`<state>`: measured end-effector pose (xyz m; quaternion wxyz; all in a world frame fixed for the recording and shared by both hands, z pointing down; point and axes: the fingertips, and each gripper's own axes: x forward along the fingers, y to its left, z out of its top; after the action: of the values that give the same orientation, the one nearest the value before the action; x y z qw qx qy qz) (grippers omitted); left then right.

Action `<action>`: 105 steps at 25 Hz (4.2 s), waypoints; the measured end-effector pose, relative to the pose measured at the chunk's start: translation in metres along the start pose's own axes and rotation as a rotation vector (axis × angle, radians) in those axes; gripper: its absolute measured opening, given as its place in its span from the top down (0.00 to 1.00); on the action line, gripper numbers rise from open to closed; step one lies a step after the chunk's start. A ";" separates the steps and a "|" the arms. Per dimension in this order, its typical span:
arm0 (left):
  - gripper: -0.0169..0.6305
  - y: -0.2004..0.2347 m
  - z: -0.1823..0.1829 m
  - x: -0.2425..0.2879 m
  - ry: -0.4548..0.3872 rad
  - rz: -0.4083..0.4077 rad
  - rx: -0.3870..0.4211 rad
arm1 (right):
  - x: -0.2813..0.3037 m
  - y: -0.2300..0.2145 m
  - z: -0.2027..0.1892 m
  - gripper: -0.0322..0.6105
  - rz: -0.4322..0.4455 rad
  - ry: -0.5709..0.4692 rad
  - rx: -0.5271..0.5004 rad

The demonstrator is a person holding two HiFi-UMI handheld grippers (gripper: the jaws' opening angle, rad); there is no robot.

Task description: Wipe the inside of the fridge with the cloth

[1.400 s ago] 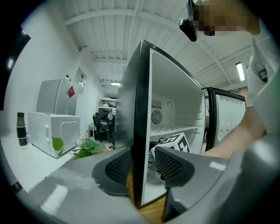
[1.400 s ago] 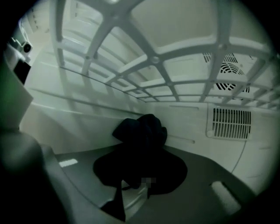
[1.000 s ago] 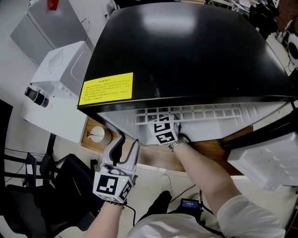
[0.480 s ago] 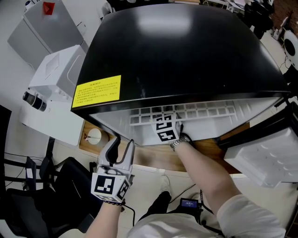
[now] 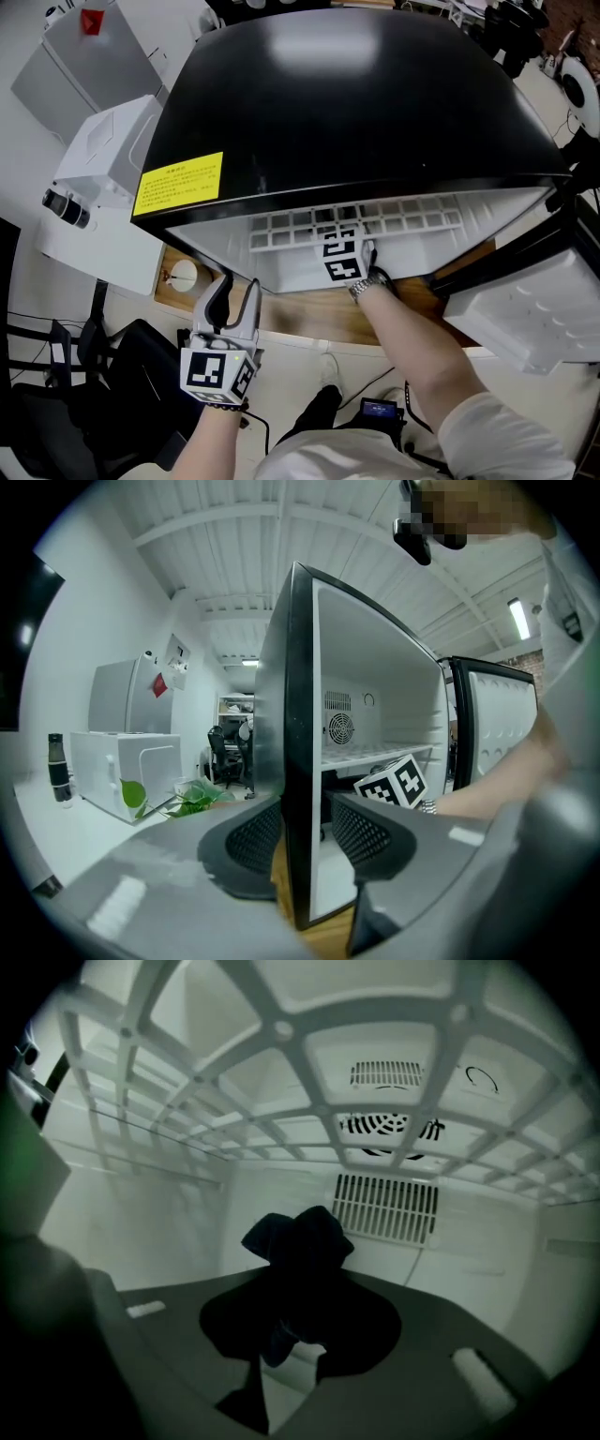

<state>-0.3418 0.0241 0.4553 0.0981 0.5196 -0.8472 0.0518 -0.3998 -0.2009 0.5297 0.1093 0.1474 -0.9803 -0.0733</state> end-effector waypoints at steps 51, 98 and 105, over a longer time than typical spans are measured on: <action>0.72 0.001 0.000 0.002 0.001 0.036 0.005 | -0.069 -0.073 -0.020 0.79 -0.173 0.065 0.061; 0.72 0.001 -0.001 0.001 -0.014 0.019 -0.008 | -0.040 0.001 -0.088 0.79 -0.010 0.368 0.043; 0.72 0.001 -0.001 0.002 -0.012 0.025 -0.003 | -0.060 -0.047 -0.102 0.79 -0.087 0.403 0.052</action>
<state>-0.3433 0.0234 0.4566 0.0932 0.5091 -0.8543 0.0488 -0.3071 -0.2388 0.6087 0.2964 0.2040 -0.9328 -0.0219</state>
